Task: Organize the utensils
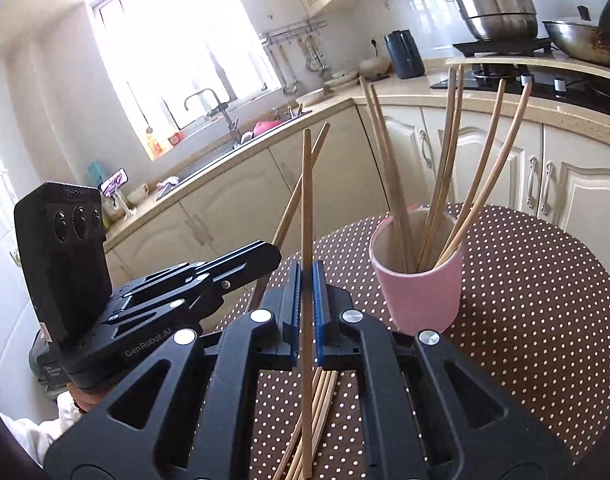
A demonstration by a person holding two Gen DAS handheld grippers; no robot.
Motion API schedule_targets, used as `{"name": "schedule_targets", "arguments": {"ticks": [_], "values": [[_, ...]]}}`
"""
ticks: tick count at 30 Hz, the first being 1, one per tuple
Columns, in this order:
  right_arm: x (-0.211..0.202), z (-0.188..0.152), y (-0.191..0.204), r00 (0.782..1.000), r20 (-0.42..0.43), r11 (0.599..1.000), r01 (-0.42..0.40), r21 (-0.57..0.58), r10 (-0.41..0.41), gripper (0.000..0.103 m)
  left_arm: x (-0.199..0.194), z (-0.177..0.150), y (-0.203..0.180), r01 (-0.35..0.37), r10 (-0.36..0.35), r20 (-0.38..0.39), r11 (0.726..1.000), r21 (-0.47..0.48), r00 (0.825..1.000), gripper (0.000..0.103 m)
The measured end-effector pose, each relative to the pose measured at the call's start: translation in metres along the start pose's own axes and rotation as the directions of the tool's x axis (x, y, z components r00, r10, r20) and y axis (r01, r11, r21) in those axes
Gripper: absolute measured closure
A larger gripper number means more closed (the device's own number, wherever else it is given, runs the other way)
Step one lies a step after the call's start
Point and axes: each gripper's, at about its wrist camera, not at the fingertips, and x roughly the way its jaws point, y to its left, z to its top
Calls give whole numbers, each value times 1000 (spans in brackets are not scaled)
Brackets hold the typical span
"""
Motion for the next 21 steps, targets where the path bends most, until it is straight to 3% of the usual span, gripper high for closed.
{"name": "schedule_targets", "arguments": {"ticks": [10,21], "values": [[-9,25,-12,991,130,999,8,39,-13,97,13,29,-14,79,-79,115,997,9,990,98],[-22,61,-19,944,318,996,88,14,-88,97,43,59,-19,122,-118,293,993,5,949,98]]}}
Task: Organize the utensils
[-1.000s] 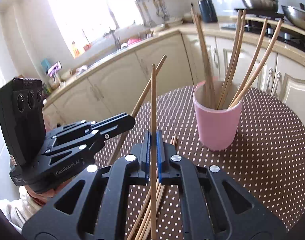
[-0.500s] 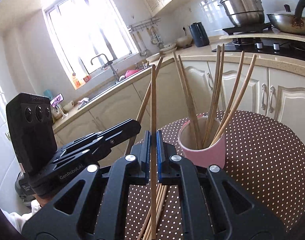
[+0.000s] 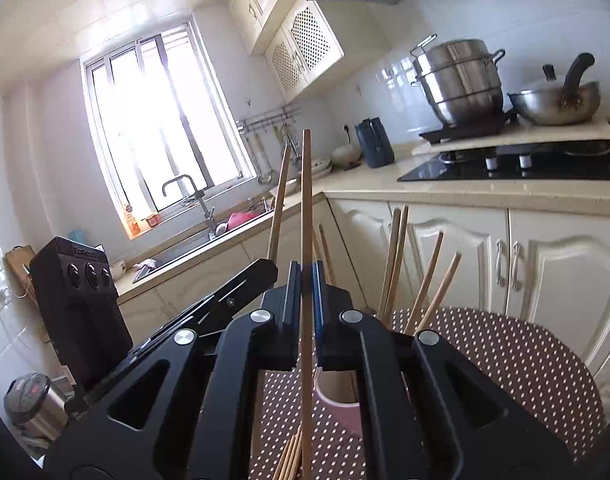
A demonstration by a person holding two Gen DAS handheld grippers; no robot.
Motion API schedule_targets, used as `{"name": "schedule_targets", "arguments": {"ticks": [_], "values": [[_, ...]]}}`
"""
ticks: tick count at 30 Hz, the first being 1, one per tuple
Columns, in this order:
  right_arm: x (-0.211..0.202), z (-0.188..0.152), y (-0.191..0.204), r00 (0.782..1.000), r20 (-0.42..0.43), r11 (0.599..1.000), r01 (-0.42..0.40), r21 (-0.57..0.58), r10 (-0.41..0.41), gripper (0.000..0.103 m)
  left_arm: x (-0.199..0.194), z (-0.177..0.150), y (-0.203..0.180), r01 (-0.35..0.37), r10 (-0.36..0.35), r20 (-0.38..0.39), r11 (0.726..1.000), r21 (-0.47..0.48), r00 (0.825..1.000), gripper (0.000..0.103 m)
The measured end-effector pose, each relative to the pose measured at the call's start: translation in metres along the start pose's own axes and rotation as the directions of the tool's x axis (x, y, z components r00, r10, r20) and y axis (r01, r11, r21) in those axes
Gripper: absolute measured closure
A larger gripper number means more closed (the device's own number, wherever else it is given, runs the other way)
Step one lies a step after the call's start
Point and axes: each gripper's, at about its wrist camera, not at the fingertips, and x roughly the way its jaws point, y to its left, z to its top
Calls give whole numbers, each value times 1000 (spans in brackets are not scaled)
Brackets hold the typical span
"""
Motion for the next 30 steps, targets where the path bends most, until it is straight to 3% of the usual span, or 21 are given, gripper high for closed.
{"name": "schedule_targets", "arguments": {"ticks": [18,30], "values": [[34,13,-11,987,139,993,94,-77,-82,97,46,8,8,-71,66,167,997,25,984,98],[44,-6,-18,988,133,992,96,-77,-85,97,51,-11,15,-123,114,145,991,53,983,98]]}}
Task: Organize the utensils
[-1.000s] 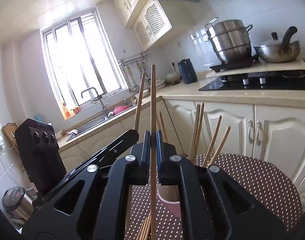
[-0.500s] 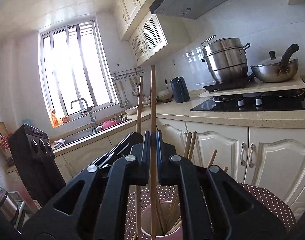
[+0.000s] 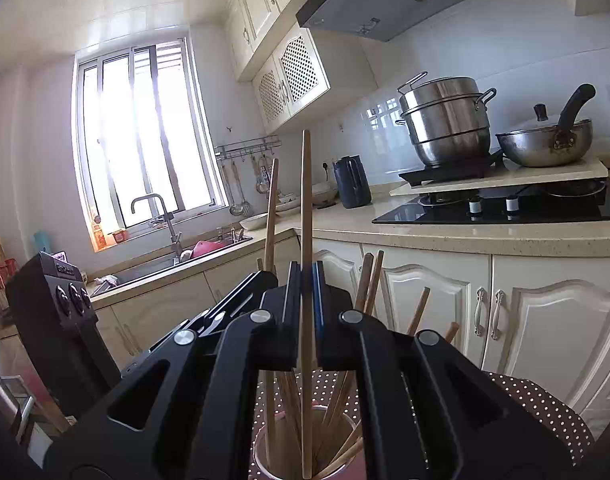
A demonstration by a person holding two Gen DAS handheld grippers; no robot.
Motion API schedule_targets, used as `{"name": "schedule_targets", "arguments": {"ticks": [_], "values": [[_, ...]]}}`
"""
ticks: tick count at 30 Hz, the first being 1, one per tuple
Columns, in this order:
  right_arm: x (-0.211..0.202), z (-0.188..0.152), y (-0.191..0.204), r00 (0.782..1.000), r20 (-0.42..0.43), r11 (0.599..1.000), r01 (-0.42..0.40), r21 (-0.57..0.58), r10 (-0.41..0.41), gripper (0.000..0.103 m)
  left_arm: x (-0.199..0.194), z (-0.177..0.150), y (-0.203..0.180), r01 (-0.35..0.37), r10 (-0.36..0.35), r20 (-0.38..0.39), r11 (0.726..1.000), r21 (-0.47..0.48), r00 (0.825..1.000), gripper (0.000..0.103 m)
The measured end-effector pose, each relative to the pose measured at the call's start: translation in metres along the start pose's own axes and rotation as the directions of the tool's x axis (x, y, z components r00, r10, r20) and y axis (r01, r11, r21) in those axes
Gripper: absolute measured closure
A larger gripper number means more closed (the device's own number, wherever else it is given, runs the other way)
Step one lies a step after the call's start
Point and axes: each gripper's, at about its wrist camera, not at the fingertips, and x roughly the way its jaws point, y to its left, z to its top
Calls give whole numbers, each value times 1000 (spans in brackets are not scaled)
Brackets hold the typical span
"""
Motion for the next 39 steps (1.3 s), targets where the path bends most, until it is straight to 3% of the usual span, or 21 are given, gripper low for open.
{"name": "schedule_targets", "arguments": {"ticks": [19,30,32,34,39], "values": [[-20,-32,12,996,-89,1000,3,-1,-3,97,-41,-25,-1,11,-12,-123,1000,-7,992,97],[-27,-44,13,992,-119,1000,28,-4,-28,97,-53,-33,6,4,-12,-212,999,-38,977,97],[-28,-46,13,991,-127,999,32,-3,-33,97,-54,-32,6,6,-14,-222,999,-36,975,94],[-28,-48,12,991,-131,999,40,0,-40,97,-57,-31,4,-4,-2,-231,1000,-22,973,79],[-28,-56,13,987,-150,999,51,1,-50,97,-64,-28,2,-18,15,-239,1000,-7,971,75]]}}
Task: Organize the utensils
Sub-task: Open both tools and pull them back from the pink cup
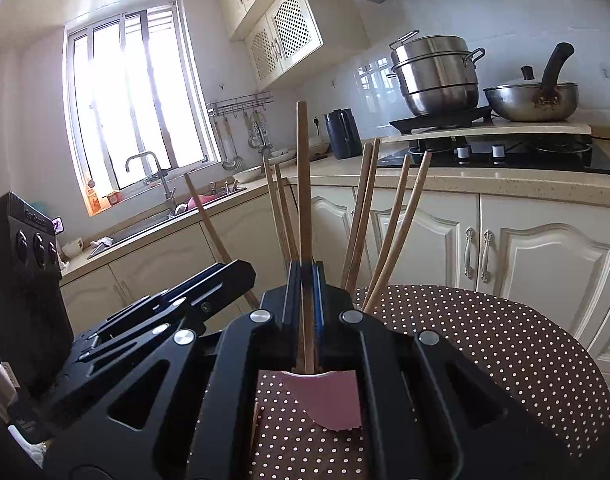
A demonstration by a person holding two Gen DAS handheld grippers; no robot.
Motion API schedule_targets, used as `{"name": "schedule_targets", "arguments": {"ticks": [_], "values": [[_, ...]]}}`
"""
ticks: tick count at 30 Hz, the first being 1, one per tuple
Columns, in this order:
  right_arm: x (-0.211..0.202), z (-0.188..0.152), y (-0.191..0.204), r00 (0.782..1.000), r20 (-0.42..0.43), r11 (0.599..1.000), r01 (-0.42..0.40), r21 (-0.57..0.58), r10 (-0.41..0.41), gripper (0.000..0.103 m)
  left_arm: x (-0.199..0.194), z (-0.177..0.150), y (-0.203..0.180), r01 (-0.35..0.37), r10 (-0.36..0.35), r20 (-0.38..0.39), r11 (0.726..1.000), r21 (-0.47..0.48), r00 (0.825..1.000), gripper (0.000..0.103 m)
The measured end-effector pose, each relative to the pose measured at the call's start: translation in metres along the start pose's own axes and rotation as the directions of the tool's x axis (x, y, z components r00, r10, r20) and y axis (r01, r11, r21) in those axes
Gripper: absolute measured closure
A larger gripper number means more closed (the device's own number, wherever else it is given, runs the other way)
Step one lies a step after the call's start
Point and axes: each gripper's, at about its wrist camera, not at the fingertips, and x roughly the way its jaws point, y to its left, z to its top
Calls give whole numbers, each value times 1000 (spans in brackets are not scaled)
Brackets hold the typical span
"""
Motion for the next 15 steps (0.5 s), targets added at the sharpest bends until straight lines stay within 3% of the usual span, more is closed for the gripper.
{"name": "schedule_targets", "arguments": {"ticks": [6,12,15], "values": [[-1,-4,-1,1000,-13,999,14,31,-13,96,-17,3,3,-36,36,3,999,7,999,63],[-8,-5,0,999,-13,997,36,66,-35,95,-36,3,8,-126,125,-16,992,-2,992,62],[-14,-3,3,998,-1,996,55,65,-55,84,-45,2,12,-168,168,-40,986,-11,985,60]]}}
